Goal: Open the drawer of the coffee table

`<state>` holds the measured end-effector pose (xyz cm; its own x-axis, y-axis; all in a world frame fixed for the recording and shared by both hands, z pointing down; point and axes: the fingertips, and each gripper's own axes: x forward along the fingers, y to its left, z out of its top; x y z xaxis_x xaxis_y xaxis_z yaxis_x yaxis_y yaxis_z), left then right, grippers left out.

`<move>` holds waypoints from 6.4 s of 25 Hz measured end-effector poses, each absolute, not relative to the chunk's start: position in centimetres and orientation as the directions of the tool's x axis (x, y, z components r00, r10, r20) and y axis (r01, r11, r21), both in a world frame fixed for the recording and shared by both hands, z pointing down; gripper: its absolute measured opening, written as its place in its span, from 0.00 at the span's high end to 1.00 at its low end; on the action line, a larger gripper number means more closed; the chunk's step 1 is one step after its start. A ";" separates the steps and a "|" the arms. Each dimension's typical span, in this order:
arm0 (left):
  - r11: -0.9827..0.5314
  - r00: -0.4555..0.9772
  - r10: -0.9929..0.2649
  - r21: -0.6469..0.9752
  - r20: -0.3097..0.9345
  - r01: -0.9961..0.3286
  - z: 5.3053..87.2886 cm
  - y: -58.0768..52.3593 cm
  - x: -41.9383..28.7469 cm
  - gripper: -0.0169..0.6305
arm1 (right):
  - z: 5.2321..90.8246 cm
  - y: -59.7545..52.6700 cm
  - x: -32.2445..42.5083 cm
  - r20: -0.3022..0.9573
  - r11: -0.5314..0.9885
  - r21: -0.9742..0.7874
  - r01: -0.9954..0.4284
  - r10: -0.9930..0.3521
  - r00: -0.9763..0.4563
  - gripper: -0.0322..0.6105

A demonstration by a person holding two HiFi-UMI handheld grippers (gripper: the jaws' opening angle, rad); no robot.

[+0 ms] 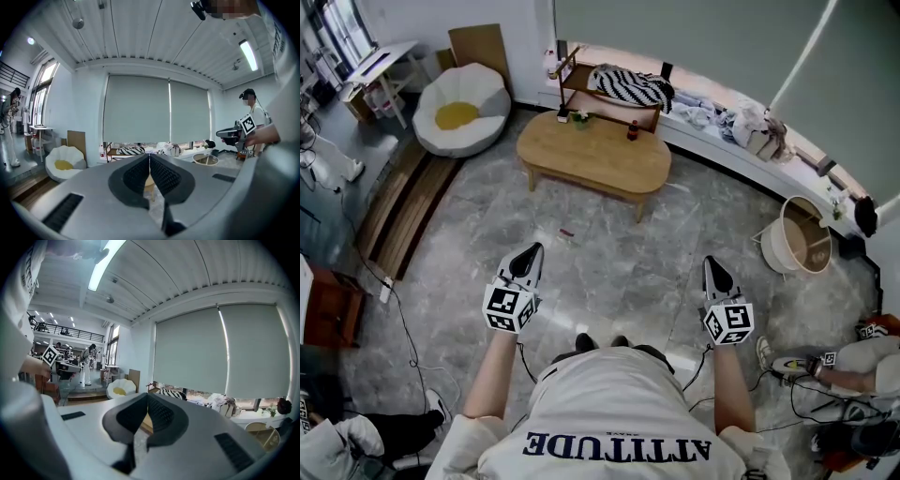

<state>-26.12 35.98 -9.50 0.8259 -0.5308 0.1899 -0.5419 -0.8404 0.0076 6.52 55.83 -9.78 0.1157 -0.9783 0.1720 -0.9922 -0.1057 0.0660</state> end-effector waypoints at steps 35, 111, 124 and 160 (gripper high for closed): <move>-0.871 0.856 -0.477 0.020 0.200 -0.491 -8.9 32.5 -31.2 0.94 | -9.8 53.3 0.0 0.164 -0.157 0.069 -0.985 -0.972 0.166 0.92; -0.834 0.799 -0.517 0.029 0.306 -0.551 -3.0 2.3 -4.9 0.94 | -1.0 19.2 24.9 0.274 -0.026 0.000 -1.000 -0.961 0.025 0.92; -0.881 0.843 -0.412 0.084 0.346 -0.465 1.4 -5.3 -3.5 0.94 | 2.4 13.0 23.5 0.336 -0.116 -0.017 -0.993 -0.936 0.104 0.92; -0.929 0.827 -0.178 0.185 0.534 -0.320 31.2 -12.1 1.4 0.94 | 31.0 7.9 23.6 0.591 -0.275 -0.157 -0.949 -0.796 0.133 0.92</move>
<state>1.41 -12.09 31.24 0.8265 -0.1784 0.5338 -0.3199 -0.9293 0.1847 23.62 7.91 31.04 0.1326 -0.7956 0.5911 -0.9486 -0.2747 -0.1569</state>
